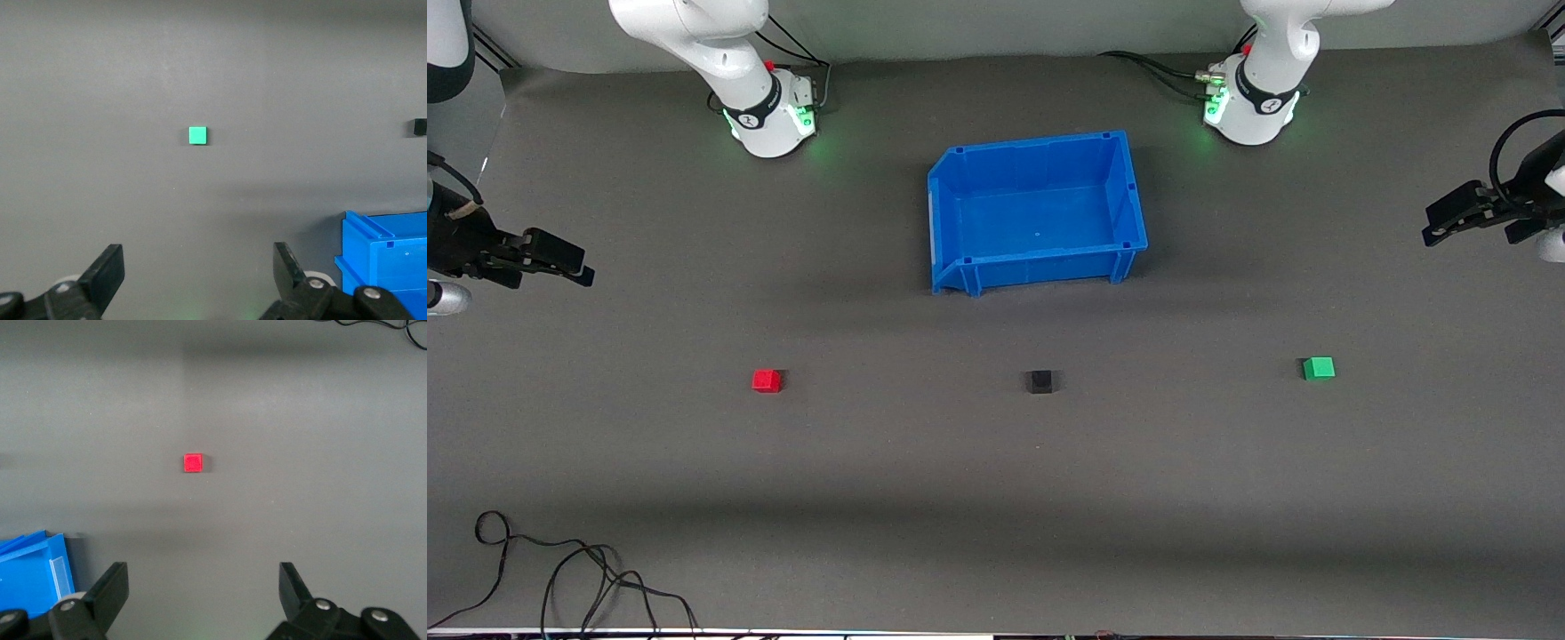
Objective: Attach green and red cubes to black cube
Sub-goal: 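Start moving both grippers out from the rest pose toward the cubes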
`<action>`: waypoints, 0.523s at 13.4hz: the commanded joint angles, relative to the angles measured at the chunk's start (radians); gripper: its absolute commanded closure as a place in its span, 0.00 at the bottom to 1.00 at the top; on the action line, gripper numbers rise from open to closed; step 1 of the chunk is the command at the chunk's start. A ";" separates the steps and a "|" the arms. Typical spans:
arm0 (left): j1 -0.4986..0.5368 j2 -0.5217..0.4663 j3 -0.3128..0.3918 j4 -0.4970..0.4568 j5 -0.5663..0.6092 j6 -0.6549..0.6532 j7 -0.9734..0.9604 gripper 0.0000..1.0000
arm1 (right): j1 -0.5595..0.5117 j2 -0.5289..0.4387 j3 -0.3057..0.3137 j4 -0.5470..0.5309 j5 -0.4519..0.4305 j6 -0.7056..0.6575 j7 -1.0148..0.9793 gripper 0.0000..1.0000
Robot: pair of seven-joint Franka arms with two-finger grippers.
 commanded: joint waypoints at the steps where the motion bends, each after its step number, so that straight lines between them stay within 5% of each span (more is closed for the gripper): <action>1: 0.000 0.001 -0.001 0.002 -0.010 0.009 0.000 0.01 | 0.011 -0.007 -0.008 0.008 -0.012 -0.006 -0.012 0.00; 7: 0.003 0.015 -0.001 0.001 -0.012 0.007 -0.001 0.00 | 0.013 -0.003 -0.008 0.011 -0.014 -0.005 -0.014 0.00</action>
